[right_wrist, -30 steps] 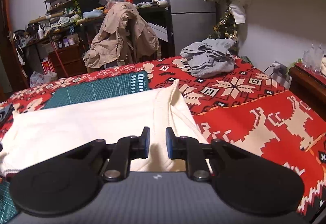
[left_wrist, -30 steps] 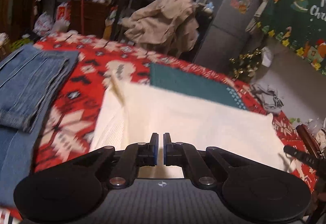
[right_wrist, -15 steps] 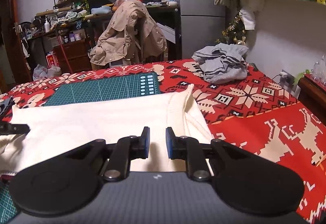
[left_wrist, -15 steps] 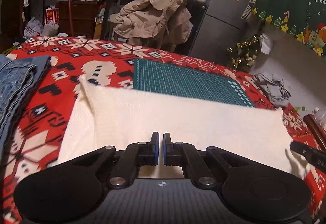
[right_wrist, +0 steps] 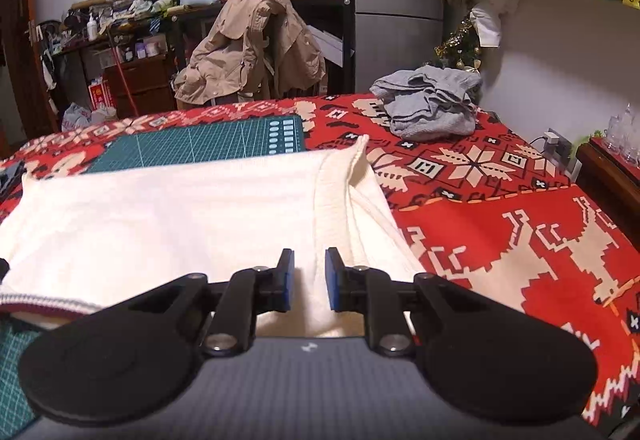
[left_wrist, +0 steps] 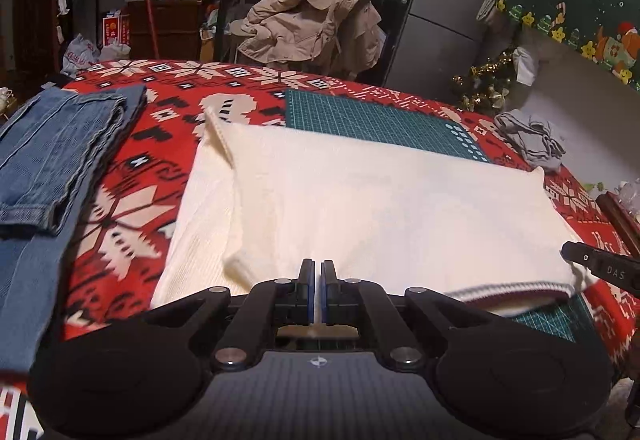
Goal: Fold clothes
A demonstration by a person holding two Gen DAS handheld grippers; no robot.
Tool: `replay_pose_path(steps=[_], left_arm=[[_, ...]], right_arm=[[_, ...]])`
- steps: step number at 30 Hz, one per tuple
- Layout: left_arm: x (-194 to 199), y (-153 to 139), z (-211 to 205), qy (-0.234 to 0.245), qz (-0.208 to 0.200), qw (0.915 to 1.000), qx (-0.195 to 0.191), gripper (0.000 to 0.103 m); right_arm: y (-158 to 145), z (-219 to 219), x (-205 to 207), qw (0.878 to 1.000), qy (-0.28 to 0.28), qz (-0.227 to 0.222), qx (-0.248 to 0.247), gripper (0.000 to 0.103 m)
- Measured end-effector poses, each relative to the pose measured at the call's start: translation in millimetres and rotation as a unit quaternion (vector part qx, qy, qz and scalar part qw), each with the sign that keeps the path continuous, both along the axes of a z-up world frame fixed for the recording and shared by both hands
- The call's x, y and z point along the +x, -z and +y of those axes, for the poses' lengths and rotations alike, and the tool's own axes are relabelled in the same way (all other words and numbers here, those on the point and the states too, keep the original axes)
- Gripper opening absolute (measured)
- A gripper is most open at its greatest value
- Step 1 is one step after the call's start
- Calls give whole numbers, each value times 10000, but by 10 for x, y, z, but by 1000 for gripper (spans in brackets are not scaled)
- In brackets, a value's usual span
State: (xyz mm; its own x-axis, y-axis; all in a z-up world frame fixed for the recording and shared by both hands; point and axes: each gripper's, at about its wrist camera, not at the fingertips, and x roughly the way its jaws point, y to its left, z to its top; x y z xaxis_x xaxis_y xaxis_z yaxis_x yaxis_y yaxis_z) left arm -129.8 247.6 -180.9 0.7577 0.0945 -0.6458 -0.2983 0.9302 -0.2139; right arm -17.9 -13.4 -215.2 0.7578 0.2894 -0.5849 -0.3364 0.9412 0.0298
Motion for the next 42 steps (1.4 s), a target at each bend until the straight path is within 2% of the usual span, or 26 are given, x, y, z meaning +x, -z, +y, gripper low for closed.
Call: replay_pose_path(steps=[7,9,12,15,21,28,32,35,37,39,42], left_arm=[[-75,-37,46,-168,-118,9996,-205,3],[-54,-69,66,-220,-282,9991,-234,3],[62,-77,116,-280,-441,9981,-325,3],[178,-80,158,-337,-558,9971,-405,3],[254,-18,158,-288,-419,9978,-436,3],[158,14,159,-247,-351,9975,-558,3],[32,-16,103,-23,-438,9967,-679,3],[-46,-71,-2,324,-608,9950,-725,3],[-54,-79,-88,565,-644,9938,-715,3],[-28,-49,-185,783,-541,9933,-658,3],[15,22,-330,1012,-241,9939,-367,3]], right_arm=[[-20,-82,-134,9998,24,81,-204,17],[-65,-80,-147,9999,16,-46,-160,15],[-138,45,-34,9990,-289,-354,14,11],[-112,284,164,9973,-504,-511,-137,11],[59,492,451,9977,-529,-269,-317,11],[43,272,42,9959,-641,-70,-629,11],[-21,118,-223,9959,-624,-39,-647,12],[-87,56,-393,9974,-584,-154,-404,12],[-104,85,-493,9969,-754,-149,-165,12],[-84,168,-546,9955,-943,-89,-72,12],[-11,297,-592,9939,-1085,-48,-210,12]])
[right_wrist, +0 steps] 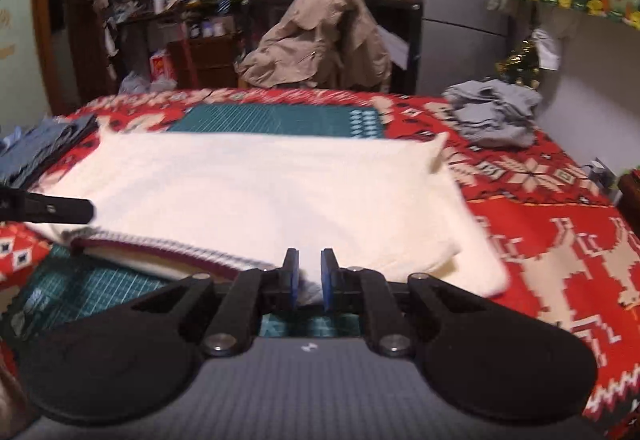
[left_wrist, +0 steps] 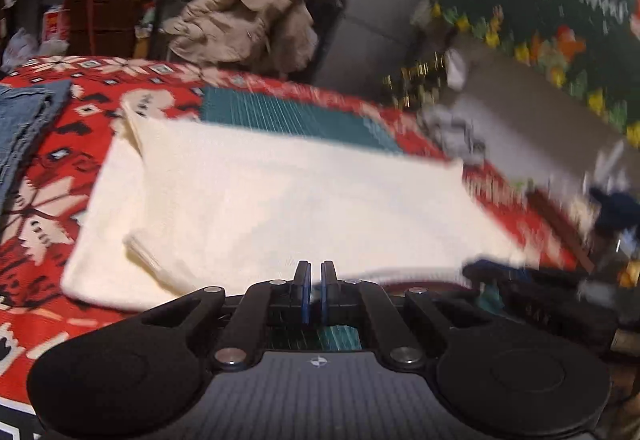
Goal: Fold clothes
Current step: 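Pull both grippers back from the folded sweater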
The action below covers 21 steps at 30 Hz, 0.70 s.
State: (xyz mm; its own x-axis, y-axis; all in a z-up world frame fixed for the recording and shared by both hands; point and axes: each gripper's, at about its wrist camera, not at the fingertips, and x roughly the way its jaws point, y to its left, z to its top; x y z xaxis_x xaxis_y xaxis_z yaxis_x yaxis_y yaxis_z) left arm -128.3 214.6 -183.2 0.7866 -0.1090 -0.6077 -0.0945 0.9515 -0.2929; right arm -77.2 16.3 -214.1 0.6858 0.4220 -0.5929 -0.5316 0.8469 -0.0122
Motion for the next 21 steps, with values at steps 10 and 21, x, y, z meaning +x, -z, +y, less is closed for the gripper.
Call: replay_pose_path(steps=[10,21], left_arm=[[-106,11,-66,53,226,9993,285,3],[-285,-165,399,-852,-192,9950,-480,4]], right_arm=[[-35,-170,-192,9999,109,124,50,12],[-171,-574,-48,9931,804,296,804,17]])
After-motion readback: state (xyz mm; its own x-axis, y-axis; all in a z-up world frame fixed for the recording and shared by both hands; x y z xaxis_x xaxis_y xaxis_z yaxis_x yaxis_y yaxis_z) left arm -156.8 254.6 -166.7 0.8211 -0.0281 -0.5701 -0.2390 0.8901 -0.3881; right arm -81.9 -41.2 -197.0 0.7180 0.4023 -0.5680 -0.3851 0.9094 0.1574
